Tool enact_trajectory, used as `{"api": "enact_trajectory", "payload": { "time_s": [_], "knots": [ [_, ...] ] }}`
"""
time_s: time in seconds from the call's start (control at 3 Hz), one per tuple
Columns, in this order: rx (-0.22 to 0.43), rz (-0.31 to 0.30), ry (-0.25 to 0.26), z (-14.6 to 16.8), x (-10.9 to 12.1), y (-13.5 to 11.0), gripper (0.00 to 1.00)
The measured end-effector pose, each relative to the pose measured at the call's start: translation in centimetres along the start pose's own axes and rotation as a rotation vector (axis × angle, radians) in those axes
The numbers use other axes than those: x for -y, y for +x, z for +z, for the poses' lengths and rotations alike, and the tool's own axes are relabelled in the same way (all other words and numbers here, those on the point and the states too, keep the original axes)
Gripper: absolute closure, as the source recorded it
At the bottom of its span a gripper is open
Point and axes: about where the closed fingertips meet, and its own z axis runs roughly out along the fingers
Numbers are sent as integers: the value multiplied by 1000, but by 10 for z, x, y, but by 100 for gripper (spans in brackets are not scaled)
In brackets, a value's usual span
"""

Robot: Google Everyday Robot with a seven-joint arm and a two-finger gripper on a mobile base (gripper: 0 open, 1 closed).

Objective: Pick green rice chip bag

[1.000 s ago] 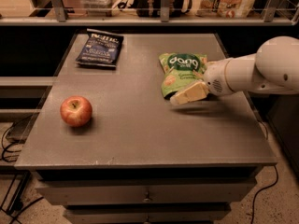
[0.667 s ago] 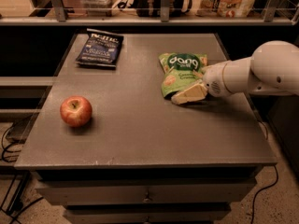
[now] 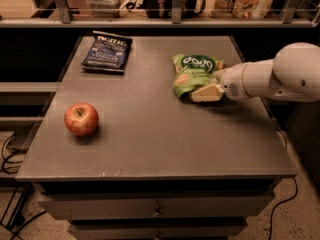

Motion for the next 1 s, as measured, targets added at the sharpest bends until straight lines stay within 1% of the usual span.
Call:
{"api": "enact_trajectory", "payload": {
  "time_s": [0.33, 0.67, 1.0],
  "knots": [
    [91, 37, -27, -15, 7, -28, 86],
    [177, 19, -51, -33, 13, -70, 100],
    [261, -85, -41, -62, 14, -126, 100]
  ]
}}
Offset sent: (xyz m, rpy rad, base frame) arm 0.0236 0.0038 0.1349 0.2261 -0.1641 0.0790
